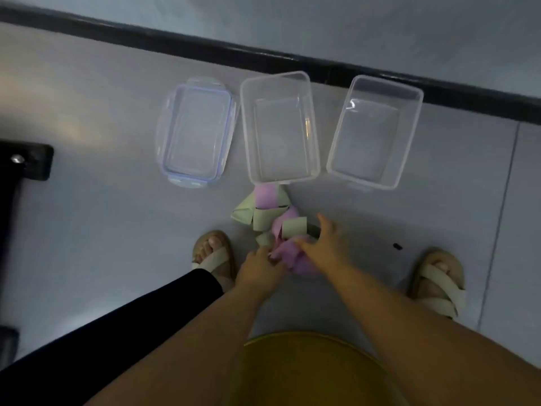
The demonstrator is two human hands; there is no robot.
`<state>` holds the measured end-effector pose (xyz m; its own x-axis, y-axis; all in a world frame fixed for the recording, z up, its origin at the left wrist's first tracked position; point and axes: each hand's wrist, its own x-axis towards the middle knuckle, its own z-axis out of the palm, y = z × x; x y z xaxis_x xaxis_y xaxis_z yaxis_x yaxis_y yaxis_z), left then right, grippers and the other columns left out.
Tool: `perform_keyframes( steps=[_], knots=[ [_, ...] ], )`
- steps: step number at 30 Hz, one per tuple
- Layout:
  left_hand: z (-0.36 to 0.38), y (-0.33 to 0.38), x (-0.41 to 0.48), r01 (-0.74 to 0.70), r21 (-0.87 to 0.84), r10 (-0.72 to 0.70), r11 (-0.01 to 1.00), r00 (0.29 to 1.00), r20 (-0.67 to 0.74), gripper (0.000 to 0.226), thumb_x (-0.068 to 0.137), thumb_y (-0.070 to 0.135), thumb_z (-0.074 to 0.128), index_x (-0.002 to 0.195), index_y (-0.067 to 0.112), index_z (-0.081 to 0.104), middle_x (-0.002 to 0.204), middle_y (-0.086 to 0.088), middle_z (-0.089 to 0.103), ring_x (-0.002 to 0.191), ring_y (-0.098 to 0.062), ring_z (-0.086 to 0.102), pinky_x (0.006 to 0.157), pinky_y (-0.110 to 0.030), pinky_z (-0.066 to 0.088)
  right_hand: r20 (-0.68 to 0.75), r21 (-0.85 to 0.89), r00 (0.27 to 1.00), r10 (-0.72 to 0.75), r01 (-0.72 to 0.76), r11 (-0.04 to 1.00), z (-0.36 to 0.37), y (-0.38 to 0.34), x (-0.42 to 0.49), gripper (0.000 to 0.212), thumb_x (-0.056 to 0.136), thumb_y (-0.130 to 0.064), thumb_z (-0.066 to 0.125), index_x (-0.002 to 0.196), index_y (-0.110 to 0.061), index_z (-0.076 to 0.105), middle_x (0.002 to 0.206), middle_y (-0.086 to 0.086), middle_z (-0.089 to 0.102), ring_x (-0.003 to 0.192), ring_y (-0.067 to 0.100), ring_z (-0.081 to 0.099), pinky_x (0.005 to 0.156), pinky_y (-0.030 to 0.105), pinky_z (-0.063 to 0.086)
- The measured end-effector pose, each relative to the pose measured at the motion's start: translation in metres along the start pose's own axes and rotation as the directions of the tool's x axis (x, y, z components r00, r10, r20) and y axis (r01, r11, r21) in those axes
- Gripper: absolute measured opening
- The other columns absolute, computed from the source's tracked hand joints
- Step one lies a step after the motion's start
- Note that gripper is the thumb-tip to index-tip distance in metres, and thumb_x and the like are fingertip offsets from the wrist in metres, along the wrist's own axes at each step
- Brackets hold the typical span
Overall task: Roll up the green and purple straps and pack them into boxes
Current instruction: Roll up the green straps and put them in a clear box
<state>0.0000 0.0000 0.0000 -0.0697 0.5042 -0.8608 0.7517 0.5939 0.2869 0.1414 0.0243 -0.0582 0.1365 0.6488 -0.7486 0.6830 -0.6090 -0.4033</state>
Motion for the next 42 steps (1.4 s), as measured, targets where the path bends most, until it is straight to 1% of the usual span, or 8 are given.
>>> perform_keyframes(
  steps=[6, 11, 17, 20, 23, 26, 33, 42],
  knots=[
    [0.0, -0.007, -0.007, 0.021, -0.124, -0.024, 0.992, 0.999, -0.025, 0.047, 0.092, 0.029, 0.051, 0.134, 0.009, 0.041, 0.136, -0.015, 0.045, 0.121, -0.031, 0.046, 0.095, -0.032, 0.041, 0.114, -0.089, 0.989, -0.09, 0.1, 0.991, 0.014, -0.017, 0.013, 0.067, 0.082, -0.031, 0.064, 0.141, -0.029, 0.032, 0.141, 0.012, 0.037, 0.122, 0.033, 0.044, 0.095, 0.036, 0.039],
    [-0.015, 0.007, 0.008, 0.088, -0.406, -0.104, 0.91, 0.994, -0.019, 0.05, 0.091, 0.033, 0.052, 0.134, 0.008, 0.04, 0.135, -0.016, 0.047, 0.119, -0.034, 0.05, 0.099, -0.037, 0.042, 0.113, 0.164, 0.982, -0.153, 0.134, 0.977, 0.01, -0.008, -0.007, 0.009, 0.077, -0.028, 0.057, 0.082, -0.028, 0.064, 0.092, 0.009, 0.066, 0.082, 0.027, 0.057, 0.069, 0.033, 0.044],
    [-0.032, 0.02, -0.008, 0.201, -0.676, -0.244, 0.709, 0.969, 0.032, 0.097, 0.066, 0.067, 0.063, 0.146, 0.023, 0.028, 0.149, -0.009, 0.031, 0.133, -0.034, 0.033, 0.107, -0.042, 0.034, 0.216, 0.256, 0.902, -0.373, 0.317, 0.913, -0.026, -0.001, -0.061, 0.047, 0.075, 0.013, 0.053, 0.079, -0.034, 0.056, 0.081, -0.01, 0.06, 0.069, 0.0, 0.053, 0.059, 0.014, 0.042],
    [-0.043, 0.026, -0.033, 0.118, -0.717, -0.2, 0.687, 0.979, -0.03, 0.089, 0.082, 0.047, 0.064, 0.149, 0.015, 0.015, 0.149, -0.005, 0.027, 0.138, -0.026, 0.027, 0.106, -0.026, 0.022, 0.227, 0.293, 0.855, -0.466, 0.397, 0.87, -0.047, -0.022, -0.087, 0.046, 0.077, 0.014, 0.054, 0.083, -0.032, 0.056, 0.085, -0.013, 0.058, 0.071, -0.011, 0.052, 0.065, 0.011, 0.041],
    [-0.059, 0.037, -0.067, 0.161, -0.84, -0.101, 0.518, 0.987, 0.126, 0.093, 0.07, 0.042, 0.079, 0.143, 0.011, 0.032, 0.135, -0.011, 0.049, 0.12, -0.029, 0.052, 0.105, -0.039, 0.039, 0.241, 0.348, 0.805, -0.542, 0.45, 0.822, -0.075, -0.048, -0.124, 0.037, 0.08, 0.014, 0.052, 0.093, -0.02, 0.058, 0.097, -0.005, 0.058, 0.079, -0.01, 0.053, 0.073, 0.008, 0.041],
    [-0.068, 0.049, -0.11, 0.154, -0.897, 0.121, 0.415, 0.968, 0.222, 0.029, 0.088, 0.03, 0.061, 0.1, 0.004, 0.063, 0.082, -0.01, 0.071, 0.074, -0.018, 0.068, 0.083, -0.031, 0.051, 0.214, 0.381, 0.767, -0.605, 0.504, 0.775, -0.107, -0.068, -0.17, 0.031, 0.084, 0.009, 0.054, 0.098, -0.018, 0.058, 0.1, -0.012, 0.057, 0.087, -0.007, 0.053, 0.078, 0.002, 0.038],
    [-0.093, 0.067, -0.224, -0.405, -0.785, 0.31, 0.468, 0.908, -0.283, 0.014, 0.086, 0.009, 0.061, 0.075, 0.007, 0.069, 0.066, -0.01, 0.066, 0.058, -0.019, 0.06, 0.055, -0.022, 0.048, 0.162, 0.524, 0.693, -0.703, 0.543, 0.656, -0.162, -0.064, -0.281, 0.056, 0.07, -0.006, 0.078, 0.112, -0.033, 0.054, 0.118, -0.006, 0.057, 0.103, 0.003, 0.059, 0.088, 0.024, 0.051],
    [-0.1, 0.089, -0.345, -0.85, -0.237, 0.681, 0.47, 0.521, -0.515, 0.02, 0.082, 0.01, 0.068, 0.078, 0.028, 0.072, 0.069, 0.015, 0.068, 0.067, 0.003, 0.06, 0.063, -0.011, 0.045, -0.446, 0.623, 0.789, -0.422, 0.612, 0.487, -0.223, -0.043, -0.36, 0.032, 0.09, -0.024, 0.054, 0.122, -0.026, 0.048, 0.12, -0.005, 0.055, 0.103, 0.008, 0.057, 0.089, 0.032, 0.048]
  ],
)
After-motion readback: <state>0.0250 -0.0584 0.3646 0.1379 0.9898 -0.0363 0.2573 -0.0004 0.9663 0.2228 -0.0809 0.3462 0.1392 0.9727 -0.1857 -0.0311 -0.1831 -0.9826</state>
